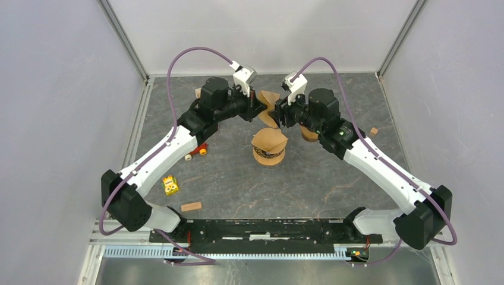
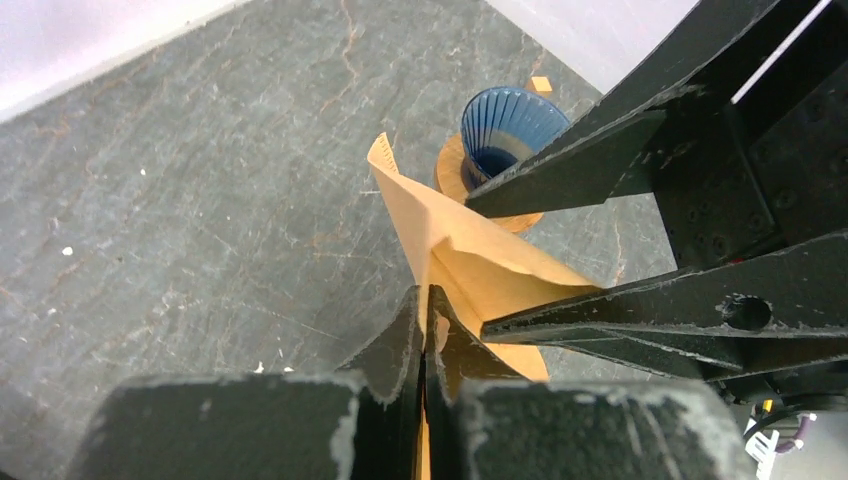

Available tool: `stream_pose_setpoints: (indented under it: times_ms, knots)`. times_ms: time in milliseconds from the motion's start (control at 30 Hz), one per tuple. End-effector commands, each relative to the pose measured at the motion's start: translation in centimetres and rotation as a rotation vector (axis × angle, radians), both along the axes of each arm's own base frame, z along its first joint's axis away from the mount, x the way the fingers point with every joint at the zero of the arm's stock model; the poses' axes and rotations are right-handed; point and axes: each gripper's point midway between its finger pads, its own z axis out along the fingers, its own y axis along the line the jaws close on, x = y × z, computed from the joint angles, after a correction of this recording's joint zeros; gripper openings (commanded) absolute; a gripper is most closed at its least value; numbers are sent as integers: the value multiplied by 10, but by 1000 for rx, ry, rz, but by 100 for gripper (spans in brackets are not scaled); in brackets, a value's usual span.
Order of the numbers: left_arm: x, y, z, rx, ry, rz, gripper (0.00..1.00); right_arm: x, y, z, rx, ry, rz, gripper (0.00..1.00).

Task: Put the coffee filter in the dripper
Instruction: Pick up the coffee filter from the coffee filter holder.

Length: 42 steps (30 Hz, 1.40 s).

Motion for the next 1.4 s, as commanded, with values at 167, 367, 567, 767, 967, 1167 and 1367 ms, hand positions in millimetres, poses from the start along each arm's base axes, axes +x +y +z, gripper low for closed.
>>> stream_pose_setpoints:
  times_ms: [167, 367, 567, 767, 967, 1167, 1367]
  knots:
    - [-7, 6, 32, -58, -159, -102, 2, -14, 6, 25, 49, -77, 84, 57]
    - [3, 12, 36, -109, -87, 0, 2, -1, -9, 27, 4, -103, -9, 57]
    - [16, 5, 32, -192, 20, 69, 2, 14, -14, 21, -12, -84, -90, 57]
    - [35, 4, 22, -252, 129, 173, 2, 24, -2, 7, 58, 28, -123, 58]
    - [39, 15, 24, -365, 176, 206, 2, 27, -8, -5, 155, 138, -139, 57]
    - [35, 13, 26, -421, 197, 178, 2, 28, -8, -10, 201, 186, -134, 56]
    - [34, 13, 21, -473, 221, 172, 2, 23, -2, -18, 298, 271, -85, 55]
